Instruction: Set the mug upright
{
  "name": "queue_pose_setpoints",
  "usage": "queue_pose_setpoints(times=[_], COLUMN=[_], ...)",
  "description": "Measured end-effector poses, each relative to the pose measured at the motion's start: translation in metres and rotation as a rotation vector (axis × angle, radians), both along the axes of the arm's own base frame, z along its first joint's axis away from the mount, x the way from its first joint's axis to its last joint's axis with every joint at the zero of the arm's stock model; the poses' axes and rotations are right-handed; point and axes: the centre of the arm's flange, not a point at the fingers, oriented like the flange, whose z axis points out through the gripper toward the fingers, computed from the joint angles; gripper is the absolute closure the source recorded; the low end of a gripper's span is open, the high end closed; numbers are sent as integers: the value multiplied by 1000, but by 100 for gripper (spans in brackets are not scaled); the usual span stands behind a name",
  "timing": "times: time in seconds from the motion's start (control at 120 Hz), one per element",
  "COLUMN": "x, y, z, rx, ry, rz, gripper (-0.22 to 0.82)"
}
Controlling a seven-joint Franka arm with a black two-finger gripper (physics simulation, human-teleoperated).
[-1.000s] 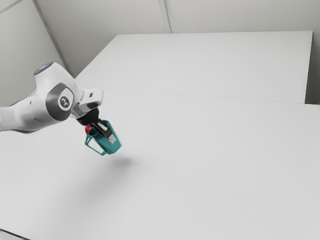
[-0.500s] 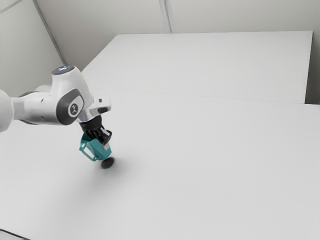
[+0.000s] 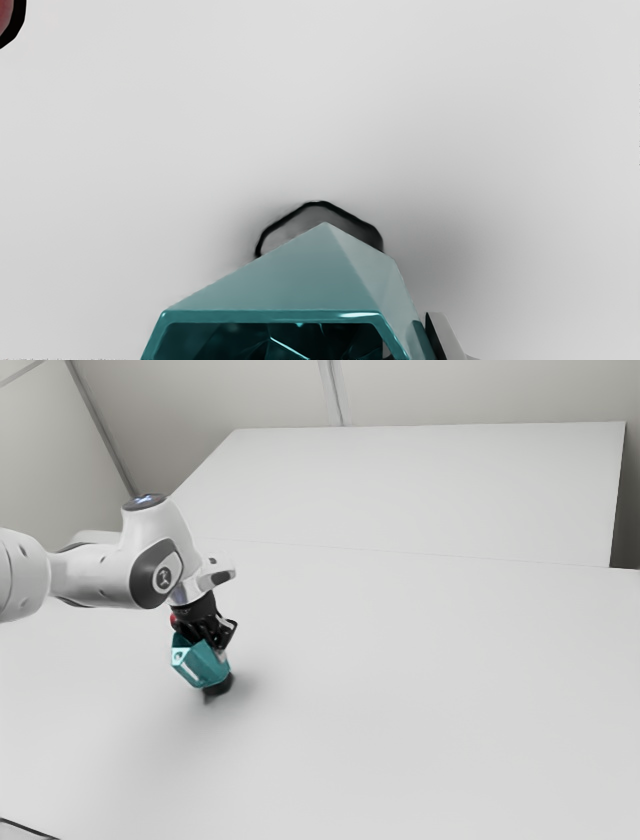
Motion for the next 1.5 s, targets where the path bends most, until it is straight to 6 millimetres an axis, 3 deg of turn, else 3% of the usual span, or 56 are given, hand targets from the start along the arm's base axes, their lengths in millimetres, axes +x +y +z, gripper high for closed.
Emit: queue_pose_setpoints(times=[0.383,0.7,0.875,1.033,1.233,1.442,1.5], x=[5,6,5,6,9,10,13], y=[-14,-61,-55,-45,-50,-52,-52], z=[-8,-14,-16,-20,-14,-2,9], rx=[-4,-14,-19,-36,-50,-56,-65], ry=[7,15,24,34,26,12,12], rz=[47,-2,25,61,60,56,61], gripper=[78,78,77,62,41,31,30])
